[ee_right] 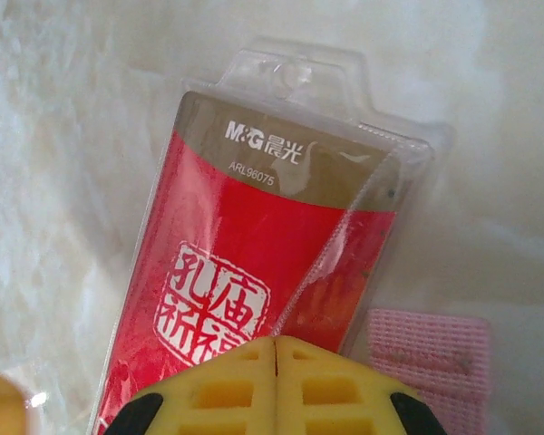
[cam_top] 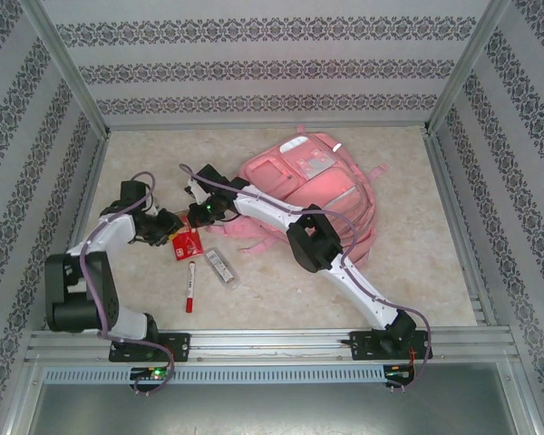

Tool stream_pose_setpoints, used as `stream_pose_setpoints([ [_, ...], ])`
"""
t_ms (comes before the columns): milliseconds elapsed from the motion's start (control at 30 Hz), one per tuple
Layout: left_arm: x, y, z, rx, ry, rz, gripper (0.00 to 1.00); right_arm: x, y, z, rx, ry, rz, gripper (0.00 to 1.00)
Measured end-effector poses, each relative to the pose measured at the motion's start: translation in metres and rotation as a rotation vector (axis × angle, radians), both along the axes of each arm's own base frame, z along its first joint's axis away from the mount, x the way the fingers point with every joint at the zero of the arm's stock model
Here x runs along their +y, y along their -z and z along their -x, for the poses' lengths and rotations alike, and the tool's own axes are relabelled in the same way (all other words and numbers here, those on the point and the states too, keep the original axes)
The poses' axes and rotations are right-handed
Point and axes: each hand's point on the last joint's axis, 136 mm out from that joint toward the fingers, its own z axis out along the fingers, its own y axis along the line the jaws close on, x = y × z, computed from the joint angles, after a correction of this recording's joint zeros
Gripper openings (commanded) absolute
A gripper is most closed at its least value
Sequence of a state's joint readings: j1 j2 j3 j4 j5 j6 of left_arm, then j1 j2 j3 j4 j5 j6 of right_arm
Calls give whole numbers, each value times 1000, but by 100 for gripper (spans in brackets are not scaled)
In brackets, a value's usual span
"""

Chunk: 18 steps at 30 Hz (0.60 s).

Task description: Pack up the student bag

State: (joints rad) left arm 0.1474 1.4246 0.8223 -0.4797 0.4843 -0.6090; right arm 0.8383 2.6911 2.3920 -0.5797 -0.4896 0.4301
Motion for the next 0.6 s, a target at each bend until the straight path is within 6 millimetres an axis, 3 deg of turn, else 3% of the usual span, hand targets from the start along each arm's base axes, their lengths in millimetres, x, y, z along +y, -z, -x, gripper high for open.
stream_pose_setpoints([
  [100, 3, 2, 1, 15, -9, -5, 26, 1, -1, 4, 27, -10, -16, 0],
  [267, 5, 42, 13, 160, -14, -6, 29, 3, -7, 9, 88, -10, -47, 0],
  [333, 6, 49, 17, 186, -17, -12, 28, 2, -11, 8, 109, 2, -56, 12],
  [600, 7, 54, 18, 203, -20, -8, 10, -4, -41, 13, 131, 40, -65, 31],
])
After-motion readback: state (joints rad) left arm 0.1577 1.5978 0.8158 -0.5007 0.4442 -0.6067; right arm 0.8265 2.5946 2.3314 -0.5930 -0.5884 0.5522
